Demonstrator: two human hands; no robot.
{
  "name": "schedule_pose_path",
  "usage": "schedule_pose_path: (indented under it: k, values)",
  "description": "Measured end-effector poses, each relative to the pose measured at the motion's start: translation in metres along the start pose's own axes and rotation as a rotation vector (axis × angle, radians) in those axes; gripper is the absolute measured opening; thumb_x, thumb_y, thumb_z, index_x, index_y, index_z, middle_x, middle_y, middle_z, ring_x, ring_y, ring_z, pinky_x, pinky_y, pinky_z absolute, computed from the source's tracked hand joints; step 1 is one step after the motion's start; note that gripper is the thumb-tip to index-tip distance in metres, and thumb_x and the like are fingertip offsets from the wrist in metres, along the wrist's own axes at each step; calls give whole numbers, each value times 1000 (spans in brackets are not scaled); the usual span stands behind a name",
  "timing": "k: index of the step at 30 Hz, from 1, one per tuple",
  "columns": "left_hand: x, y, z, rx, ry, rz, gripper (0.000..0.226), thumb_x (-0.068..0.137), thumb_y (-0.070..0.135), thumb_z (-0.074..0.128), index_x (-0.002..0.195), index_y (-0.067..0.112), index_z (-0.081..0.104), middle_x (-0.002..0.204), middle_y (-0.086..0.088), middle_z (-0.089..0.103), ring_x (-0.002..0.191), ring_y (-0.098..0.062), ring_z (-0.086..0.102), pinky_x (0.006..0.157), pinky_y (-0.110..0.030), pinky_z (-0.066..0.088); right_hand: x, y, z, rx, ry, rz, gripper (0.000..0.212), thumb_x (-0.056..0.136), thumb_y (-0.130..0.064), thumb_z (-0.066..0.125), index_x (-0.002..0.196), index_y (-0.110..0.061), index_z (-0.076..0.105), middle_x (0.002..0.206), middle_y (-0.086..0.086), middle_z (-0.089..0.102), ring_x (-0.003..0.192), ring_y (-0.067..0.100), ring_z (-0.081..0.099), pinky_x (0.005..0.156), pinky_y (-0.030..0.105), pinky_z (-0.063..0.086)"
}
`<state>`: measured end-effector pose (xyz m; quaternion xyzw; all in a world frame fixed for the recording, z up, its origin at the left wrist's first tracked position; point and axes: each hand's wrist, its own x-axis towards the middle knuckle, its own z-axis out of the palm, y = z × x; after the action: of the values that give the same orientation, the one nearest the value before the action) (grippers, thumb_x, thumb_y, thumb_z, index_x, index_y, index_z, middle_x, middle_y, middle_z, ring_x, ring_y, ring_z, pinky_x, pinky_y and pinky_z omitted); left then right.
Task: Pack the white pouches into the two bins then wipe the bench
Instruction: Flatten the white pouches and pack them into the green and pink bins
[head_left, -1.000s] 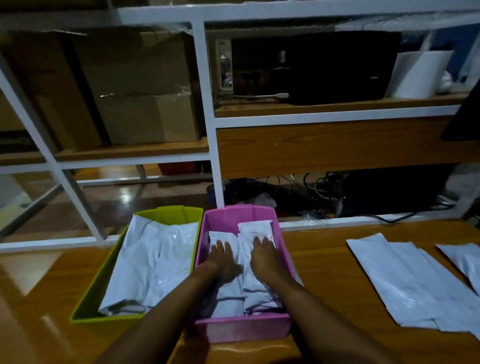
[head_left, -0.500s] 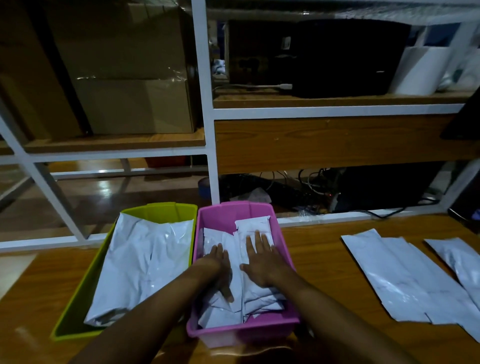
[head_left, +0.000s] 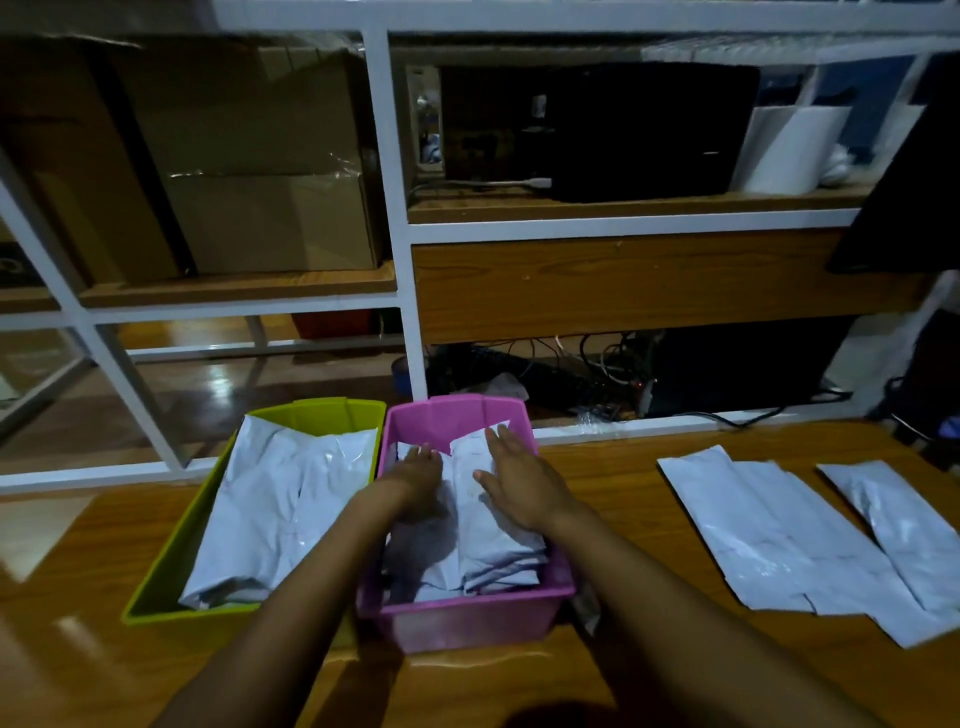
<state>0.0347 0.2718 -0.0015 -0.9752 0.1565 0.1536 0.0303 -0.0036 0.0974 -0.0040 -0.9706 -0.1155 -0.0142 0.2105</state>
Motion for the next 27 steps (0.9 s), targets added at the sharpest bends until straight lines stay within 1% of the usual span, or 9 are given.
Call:
schedule_pose_path:
  k: [3,7,9,11,13,17,20,22,27]
  values:
    - [-45,27,-20,-200,268,23,73,92,34,59,148,5,23,158,-15,21,147,-30,15,119,-43,17,-41,0,-29,67,145,-27,65,99,-38,45,153,-15,16,161,6,14,148,21,15,117,35,22]
    - [-104,92,-12,-484,602,83,67,95,31,57,150,7,27,157,-11,26,148,-25,16,116,-34,20,-123,15,-58,183,353,-33,58,99,-33,48,151,-22,24,160,0,20,146,16,20,110,24,20]
    - [-127,131,1,-608,720,108,61,95,27,58,148,10,33,156,-7,30,148,-21,18,115,-31,22,-165,31,-67,196,424,-19,56,98,-31,51,149,-21,30,158,0,26,144,16,26,108,22,22]
    - [-145,169,16,-675,785,134,57,94,25,60,145,11,39,153,-4,35,146,-18,21,113,-30,23,-203,50,-70,205,450,24,57,97,-33,51,149,-19,32,156,1,30,143,15,29,108,22,25]
    - [-157,200,32,-725,803,164,56,92,27,60,143,10,43,151,-4,40,144,-18,26,114,-33,26,-235,66,-70,198,463,53,57,95,-38,48,147,-20,35,155,1,33,141,16,32,107,24,28]
    - [-163,260,61,-746,701,224,61,90,38,53,145,14,40,151,-3,39,143,-15,27,113,-36,32,-291,108,-74,189,483,112,54,94,-41,44,143,-21,42,153,0,37,139,15,35,107,28,33]
    - [-158,293,71,-726,641,254,63,90,40,51,145,14,38,152,-3,37,145,-18,25,115,-36,28,-316,137,-81,177,488,173,51,93,-41,43,139,-18,48,151,0,40,138,17,35,108,34,37]
    - [-146,310,73,-716,621,264,63,90,40,51,146,15,39,153,-3,36,145,-19,25,115,-36,26,-321,157,-87,150,485,209,51,93,-40,43,137,-15,51,150,2,41,138,19,37,107,35,37]
    - [-98,346,74,-677,571,261,57,95,35,57,147,20,36,157,-2,28,146,-20,22,114,-37,23,-311,216,-96,136,468,302,49,94,-39,45,137,-15,51,150,2,41,138,20,36,107,38,39]
